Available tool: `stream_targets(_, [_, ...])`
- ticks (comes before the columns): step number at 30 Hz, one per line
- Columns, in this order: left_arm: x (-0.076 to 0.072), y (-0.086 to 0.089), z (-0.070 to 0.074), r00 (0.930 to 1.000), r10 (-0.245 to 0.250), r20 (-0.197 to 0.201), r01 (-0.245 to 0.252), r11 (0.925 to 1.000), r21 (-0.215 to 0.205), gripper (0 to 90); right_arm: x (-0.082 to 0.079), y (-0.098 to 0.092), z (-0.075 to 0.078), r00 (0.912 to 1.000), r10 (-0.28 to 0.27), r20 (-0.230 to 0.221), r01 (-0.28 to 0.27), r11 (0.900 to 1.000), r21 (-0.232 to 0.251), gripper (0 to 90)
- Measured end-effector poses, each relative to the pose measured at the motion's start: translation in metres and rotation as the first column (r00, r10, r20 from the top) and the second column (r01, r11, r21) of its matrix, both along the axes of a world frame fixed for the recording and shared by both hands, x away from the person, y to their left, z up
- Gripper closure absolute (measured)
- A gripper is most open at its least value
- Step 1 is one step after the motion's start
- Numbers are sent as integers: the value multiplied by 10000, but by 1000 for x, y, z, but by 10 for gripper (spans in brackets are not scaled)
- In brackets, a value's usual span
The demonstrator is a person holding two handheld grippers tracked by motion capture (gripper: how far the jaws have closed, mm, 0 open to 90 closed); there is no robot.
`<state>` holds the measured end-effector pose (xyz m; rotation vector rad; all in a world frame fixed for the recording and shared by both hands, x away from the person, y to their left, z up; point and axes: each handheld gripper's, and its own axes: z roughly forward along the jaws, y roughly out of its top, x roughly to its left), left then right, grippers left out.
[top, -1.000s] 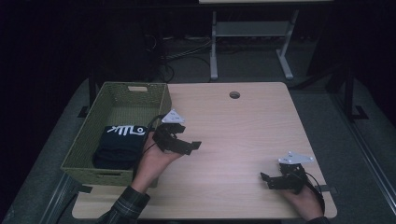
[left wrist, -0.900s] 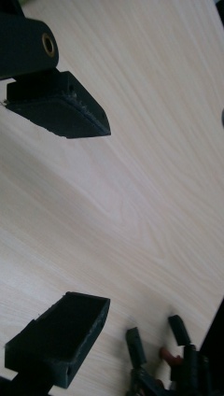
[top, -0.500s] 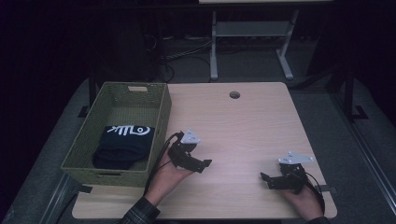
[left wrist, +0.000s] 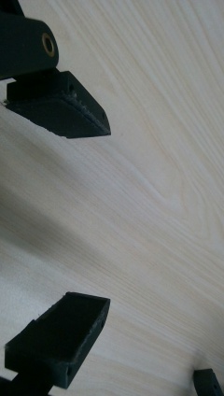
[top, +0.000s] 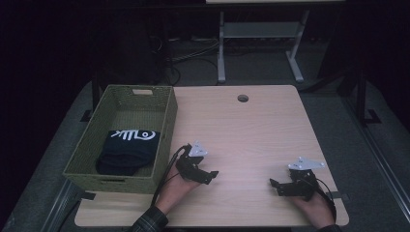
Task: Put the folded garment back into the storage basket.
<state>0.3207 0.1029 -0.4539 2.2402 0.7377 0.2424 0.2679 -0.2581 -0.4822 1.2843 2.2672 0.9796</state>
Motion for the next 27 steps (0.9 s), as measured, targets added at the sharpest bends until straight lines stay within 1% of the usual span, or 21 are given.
stream_targets(3, [1, 0, -6, 10000, 76, -59, -75, 9998, 203, 141, 0, 0, 0, 10000, -3, 2, 3, 10000, 1, 94])
stream_targets(6, [1, 1, -11, 9999, 138, -27, -138, 9996, 237, 141, 0, 0, 0, 10000, 3, 0, -3, 10000, 0, 94])
stream_targets(10, [2, 2, -19, 9999, 169, -25, -167, 9990, 408, 141, 0, 0, 0, 10000, 7, -1, -7, 10000, 1, 95])
stream_targets(11, [1, 2, -20, 9998, 179, 123, -184, 9991, 380, 138, 0, 0, 0, 10000, 1, 0, -1, 10000, 2, 95])
stream_targets(13, [-2, 1, -22, 9993, 131, 363, -147, 9988, 464, 140, 0, 0, 0, 10000, 12, -8, -12, 10000, 5, 94])
stream_targets(15, [-3, 1, -24, 9988, 173, 465, -186, 9994, 283, 135, 0, 0, 0, 10000, 25, -7, -25, 10000, 4, 94])
stream_targets(27, [-3, 1, -24, 9988, 170, 455, -183, 9994, 289, 135, -1, 0, 0, 10000, 75, 1, -75, 10000, -6, 94])
